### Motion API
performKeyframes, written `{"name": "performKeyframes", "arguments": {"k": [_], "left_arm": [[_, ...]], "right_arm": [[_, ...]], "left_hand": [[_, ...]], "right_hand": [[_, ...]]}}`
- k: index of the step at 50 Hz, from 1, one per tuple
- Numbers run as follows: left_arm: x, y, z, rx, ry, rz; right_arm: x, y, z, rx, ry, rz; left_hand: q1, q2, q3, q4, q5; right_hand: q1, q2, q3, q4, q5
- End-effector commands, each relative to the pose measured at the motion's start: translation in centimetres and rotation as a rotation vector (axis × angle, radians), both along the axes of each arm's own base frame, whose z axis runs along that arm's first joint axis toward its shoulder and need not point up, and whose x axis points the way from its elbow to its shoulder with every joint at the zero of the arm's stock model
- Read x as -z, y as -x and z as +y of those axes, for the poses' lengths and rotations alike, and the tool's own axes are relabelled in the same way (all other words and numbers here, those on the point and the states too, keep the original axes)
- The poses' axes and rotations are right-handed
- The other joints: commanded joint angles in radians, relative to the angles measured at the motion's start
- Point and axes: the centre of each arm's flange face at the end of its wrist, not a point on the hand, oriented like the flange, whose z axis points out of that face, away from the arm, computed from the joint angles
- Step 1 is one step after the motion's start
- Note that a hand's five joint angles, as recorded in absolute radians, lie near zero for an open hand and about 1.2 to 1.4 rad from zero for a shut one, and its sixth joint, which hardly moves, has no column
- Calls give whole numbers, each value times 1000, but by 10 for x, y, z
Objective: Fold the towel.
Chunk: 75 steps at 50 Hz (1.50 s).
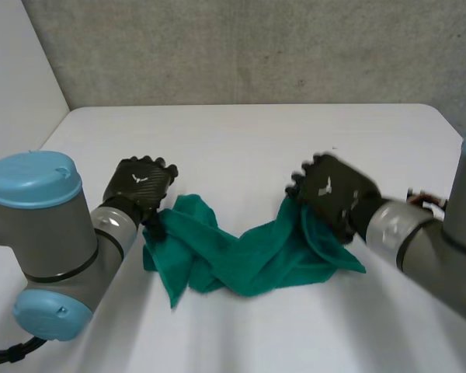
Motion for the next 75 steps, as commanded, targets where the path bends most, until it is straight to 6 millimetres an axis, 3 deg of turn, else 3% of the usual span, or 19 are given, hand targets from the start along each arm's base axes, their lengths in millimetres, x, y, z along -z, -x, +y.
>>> {"name": "performKeyframes", "arguments": {"k": [1,14,15,21,24,25,26,27,31,34,38,41,47,58,60,63,67,71,75], "left_arm": [[3,-2,-6,-9,-1,0],[16,-1,-8,-11,-31,-16],[17,-2,-8,-12,-32,-16],[18,-2,-7,-12,-37,-19],[19,-2,-6,-11,-39,-20],[19,-2,-6,-12,-40,-21],[19,-2,-6,-12,-40,-21],[20,-2,-6,-12,-42,-22],[20,-2,-6,-11,-43,-22],[20,-2,-6,-11,-40,-19],[20,-1,-7,-11,-32,-13],[20,-1,-8,-11,-31,-12],[21,-1,-8,-11,-32,-13],[28,-2,-6,-11,-55,-27],[27,-2,-6,-15,-53,-27],[22,-3,-5,-20,-41,-22],[21,-5,-3,-20,-42,-22],[18,-6,-2,-22,-38,-18],[18,-6,-2,-20,-36,-19]], "right_arm": [[34,13,5,-50,51,147],[75,0,-14,-160,118,120],[87,-2,-19,-163,103,128],[93,-3,-25,-168,107,144],[99,-4,-29,-171,106,154],[101,-4,-33,-164,107,154],[99,-2,-41,-146,113,145],[97,-1,-45,-133,119,141],[88,6,-64,-56,143,90],[58,26,-95,153,70,-118],[47,33,-105,246,-15,-274],[36,61,-124,445,-172,-493],[31,100,-140,620,-250,-535],[38,113,-141,655,-304,-528],[41,112,-138,647,-317,-517],[45,107,-122,588,-341,-482],[26,99,-94,455,-294,-421],[30,93,-71,379,-312,-383],[40,91,-63,373,-339,-378]], "left_hand": [[-29,-1,-5,1,5],[-18,11,7,12,16],[-18,11,7,12,16],[-18,11,7,12,16],[-18,11,7,12,16],[-15,14,10,15,19],[-15,14,10,15,19],[-15,14,10,15,19],[-6,22,19,24,28],[-6,22,19,24,28],[-6,22,19,24,28],[-6,22,19,24,28],[-6,22,19,24,28],[-9,20,16,21,25],[-6,22,19,24,28],[-6,22,19,24,28],[-6,22,19,24,28],[-6,22,19,24,28],[-6,22,19,24,28]], "right_hand": [[245,135,127,128,138],[468,359,350,351,361],[474,364,356,357,367],[539,429,420,422,432],[670,560,552,553,563],[831,721,712,714,724],[1094,984,975,977,987],[1142,1032,1024,1025,1035],[1143,1033,1024,1025,1036],[1143,1033,1024,1025,1036],[1143,1033,1024,1025,1036],[1143,1033,1024,1025,1036],[1143,1033,1024,1025,1036],[1143,1033,1024,1025,1036],[796,686,677,678,689],[604,495,486,487,498],[314,204,195,197,207],[269,159,150,151,162],[289,179,171,172,182]]}}
